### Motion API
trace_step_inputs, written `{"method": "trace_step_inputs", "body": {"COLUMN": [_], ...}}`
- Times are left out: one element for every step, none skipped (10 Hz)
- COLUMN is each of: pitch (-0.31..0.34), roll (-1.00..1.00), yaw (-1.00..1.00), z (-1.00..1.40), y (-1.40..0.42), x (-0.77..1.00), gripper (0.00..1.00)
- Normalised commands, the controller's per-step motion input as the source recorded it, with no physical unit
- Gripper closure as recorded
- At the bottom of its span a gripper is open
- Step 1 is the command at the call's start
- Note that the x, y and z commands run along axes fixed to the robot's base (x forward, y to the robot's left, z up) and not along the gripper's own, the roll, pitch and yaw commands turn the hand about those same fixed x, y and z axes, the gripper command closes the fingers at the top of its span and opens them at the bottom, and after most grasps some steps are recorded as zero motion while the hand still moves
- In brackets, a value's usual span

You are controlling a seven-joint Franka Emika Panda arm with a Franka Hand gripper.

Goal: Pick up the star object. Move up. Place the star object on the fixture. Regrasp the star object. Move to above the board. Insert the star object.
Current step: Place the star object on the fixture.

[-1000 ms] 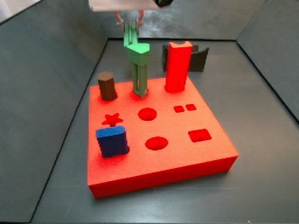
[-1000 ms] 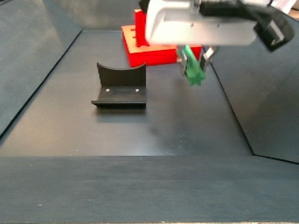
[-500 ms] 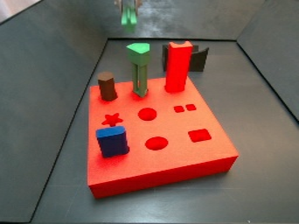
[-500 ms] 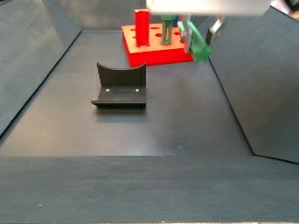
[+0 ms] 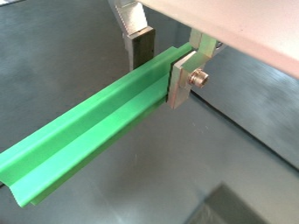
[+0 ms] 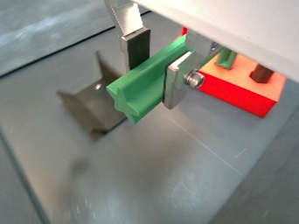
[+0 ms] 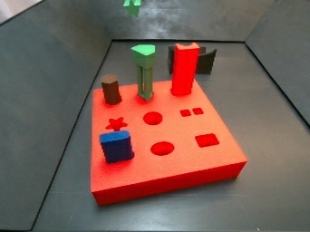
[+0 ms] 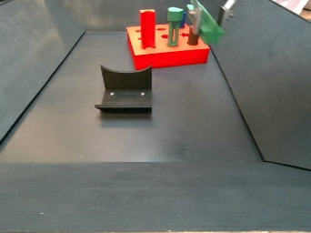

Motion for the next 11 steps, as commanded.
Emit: {"method": "trace_step_inputs", "body": {"pitch": [0.224, 0.22, 0.187, 0.177, 0.165, 0.16, 0.153, 0.154, 0.159, 0.156, 0.153], "roll": [0.13, 0.1, 0.04, 0.04, 0.03, 0.03, 0.03, 0.03, 0.04, 0.04, 0.04], "yaw": [-0.42, -0.32, -0.16, -0.12, -0.07, -0.05, -0.01, 0.0, 0.01, 0.02, 0.02], "z": [0.1, 0.1, 0.08, 0.07, 0.07, 0.06, 0.05, 0.05, 0.04, 0.04, 0.03], "y": [-0.24, -0.22, -0.19, -0.18, -0.15, -0.14, -0.12, -0.11, -0.09, -0.08, -0.07], "x": [1.0, 1.0, 1.0, 1.0, 1.0, 1.0, 1.0, 1.0, 1.0, 1.0, 1.0], "gripper": [1.0, 1.0, 1.0, 1.0, 1.0, 1.0, 1.0, 1.0, 1.0, 1.0, 1.0]}}
